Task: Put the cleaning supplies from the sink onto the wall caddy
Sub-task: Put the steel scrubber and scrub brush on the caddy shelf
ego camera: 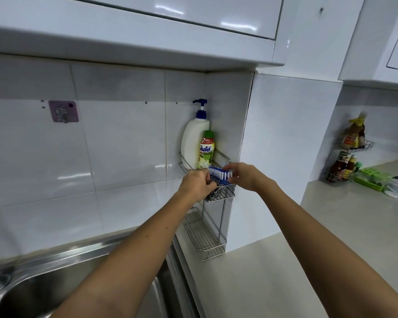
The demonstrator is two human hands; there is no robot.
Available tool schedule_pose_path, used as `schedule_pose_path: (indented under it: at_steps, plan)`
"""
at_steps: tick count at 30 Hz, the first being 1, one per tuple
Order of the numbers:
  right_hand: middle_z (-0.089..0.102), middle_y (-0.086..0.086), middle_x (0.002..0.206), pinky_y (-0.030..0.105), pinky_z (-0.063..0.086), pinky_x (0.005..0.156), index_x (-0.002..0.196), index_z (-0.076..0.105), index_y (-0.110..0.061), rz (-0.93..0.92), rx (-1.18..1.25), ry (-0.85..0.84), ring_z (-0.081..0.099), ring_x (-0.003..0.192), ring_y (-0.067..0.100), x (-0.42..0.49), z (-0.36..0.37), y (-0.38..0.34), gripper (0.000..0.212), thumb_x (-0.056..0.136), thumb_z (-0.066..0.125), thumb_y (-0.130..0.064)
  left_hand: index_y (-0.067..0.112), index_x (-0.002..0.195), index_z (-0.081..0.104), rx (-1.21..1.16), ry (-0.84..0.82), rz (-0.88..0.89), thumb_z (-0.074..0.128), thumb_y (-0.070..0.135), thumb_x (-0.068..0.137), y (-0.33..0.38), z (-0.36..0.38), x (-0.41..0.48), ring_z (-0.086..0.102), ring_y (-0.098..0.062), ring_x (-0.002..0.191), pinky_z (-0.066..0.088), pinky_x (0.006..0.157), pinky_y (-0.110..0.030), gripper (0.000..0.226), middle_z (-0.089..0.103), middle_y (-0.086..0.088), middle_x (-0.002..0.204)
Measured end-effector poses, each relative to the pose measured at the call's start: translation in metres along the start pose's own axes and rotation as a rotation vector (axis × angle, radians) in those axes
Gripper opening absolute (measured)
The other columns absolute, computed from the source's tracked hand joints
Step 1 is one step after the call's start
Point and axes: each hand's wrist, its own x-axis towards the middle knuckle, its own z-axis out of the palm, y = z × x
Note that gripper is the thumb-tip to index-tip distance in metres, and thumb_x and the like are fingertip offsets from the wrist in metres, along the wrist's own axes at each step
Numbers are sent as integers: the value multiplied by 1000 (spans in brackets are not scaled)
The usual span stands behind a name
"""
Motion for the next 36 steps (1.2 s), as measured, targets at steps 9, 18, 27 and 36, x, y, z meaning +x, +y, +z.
schedule_pose_path:
  at_steps: [9, 18, 27, 36]
  plan:
    - [58, 16, 124, 24, 46, 62, 136, 45, -21, 58, 74, -66, 56, 88, 25, 2, 3, -1, 44, 93, 53, -14, 10, 99, 58, 24, 32, -8, 58, 28, 89, 1, 1, -3, 48, -21, 82, 41, 71, -29, 21, 65, -13, 101]
    - [61, 17, 122, 43, 58, 85, 123, 60, -19, 160, 164, 110, 65, 99, 35, 8, 15, -8, 39, 86, 65, -10, 15, 86, 50, 1, -27, -22, 58, 27, 88, 1, -2, -1, 52, -23, 83, 44, 72, -30, 15, 63, -12, 98]
    - [61, 17, 119, 26, 56, 57, 129, 53, -18, 187, 154, -46, 68, 78, 25, 4, -3, -17, 41, 89, 63, -13, 11, 109, 56, 8, -13, -37, 57, 31, 90, 0, 1, 0, 56, -24, 95, 48, 79, -32, 28, 62, -12, 113]
    - [60, 12, 127, 37, 52, 85, 134, 51, -29, 82, -147, 77, 58, 108, 30, -7, 5, -11, 46, 88, 53, -25, 18, 129, 54, 43, 2, 51, 44, 39, 97, -9, 4, -8, 58, -28, 111, 51, 90, -39, 40, 61, -9, 125]
